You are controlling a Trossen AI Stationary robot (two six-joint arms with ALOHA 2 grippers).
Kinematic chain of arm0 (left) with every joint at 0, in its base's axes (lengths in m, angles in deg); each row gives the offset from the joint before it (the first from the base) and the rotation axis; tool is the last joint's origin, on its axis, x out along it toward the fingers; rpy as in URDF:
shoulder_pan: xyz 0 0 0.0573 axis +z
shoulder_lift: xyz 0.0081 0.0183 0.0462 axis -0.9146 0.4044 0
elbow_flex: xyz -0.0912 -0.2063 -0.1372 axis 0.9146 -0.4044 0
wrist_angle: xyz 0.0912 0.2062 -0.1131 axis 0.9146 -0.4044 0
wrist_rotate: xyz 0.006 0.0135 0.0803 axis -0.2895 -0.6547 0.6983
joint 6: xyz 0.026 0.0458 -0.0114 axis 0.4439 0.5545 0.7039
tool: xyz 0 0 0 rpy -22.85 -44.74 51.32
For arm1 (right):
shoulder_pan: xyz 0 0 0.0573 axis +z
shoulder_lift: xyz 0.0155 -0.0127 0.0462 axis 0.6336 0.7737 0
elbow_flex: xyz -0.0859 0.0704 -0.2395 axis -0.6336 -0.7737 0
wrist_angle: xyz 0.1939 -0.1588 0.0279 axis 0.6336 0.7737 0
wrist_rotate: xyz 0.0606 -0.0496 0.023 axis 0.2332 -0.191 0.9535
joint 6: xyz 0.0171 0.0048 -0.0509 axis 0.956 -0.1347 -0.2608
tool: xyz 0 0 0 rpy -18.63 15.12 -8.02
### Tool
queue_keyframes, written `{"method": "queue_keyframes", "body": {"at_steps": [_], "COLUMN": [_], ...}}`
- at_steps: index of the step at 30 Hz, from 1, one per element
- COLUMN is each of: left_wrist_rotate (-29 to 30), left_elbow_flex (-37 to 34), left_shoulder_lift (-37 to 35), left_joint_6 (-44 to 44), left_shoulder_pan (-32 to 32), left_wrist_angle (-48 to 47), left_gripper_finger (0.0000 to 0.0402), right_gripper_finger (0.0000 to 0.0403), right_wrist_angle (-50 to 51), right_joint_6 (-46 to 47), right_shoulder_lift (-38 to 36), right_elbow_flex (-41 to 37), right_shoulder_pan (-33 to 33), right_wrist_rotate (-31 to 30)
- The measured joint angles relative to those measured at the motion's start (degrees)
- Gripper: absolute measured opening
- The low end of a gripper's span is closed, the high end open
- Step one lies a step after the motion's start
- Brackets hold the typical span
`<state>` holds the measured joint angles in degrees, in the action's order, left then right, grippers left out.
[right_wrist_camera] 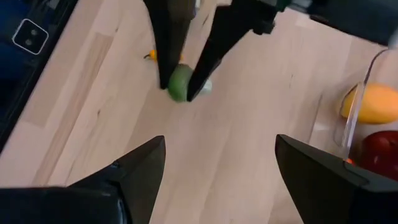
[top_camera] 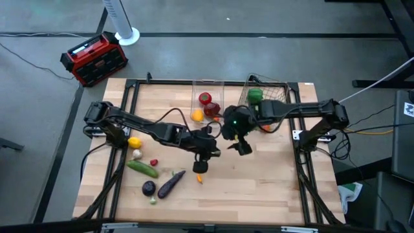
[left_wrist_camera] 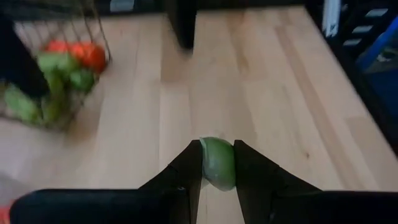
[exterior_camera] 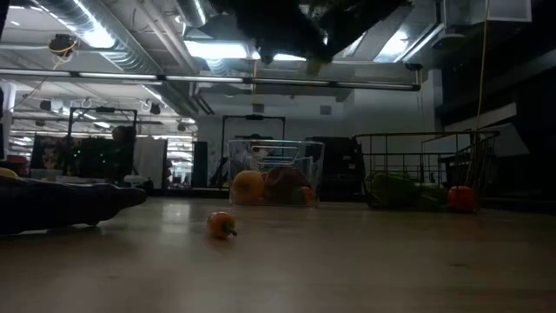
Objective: Sort produce into baskets
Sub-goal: Put the green mushroom into the wire basket
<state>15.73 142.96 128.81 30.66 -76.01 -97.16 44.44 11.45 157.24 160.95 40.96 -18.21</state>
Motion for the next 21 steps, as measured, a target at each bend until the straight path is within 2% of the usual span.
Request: {"method": "queue_keyframes", "body": {"at_steps": [14,21], "left_wrist_rotate": [0.7,10.6], "left_elbow_flex": [5.0,5.7], "left_shoulder_lift": [0.0,0.0], "left_joint_6": [8.4,15.8], "left_shoulder_pan": [-0.4,-3.2], "left_wrist_angle": [0.1,-0.2], "left_gripper_finger": [0.0075,0.0075], "right_gripper_finger": [0.0301,0.0301], "right_wrist_angle": [-1.5,-2.5], "right_joint_6": [1.1,8.5], "right_shoulder_lift": [0.0,0.0], "right_elbow_flex": [0.0,0.0], "right_shoulder_pan": [3.6,3.6], "right_wrist_rotate": [-0.8,-0.6]}}
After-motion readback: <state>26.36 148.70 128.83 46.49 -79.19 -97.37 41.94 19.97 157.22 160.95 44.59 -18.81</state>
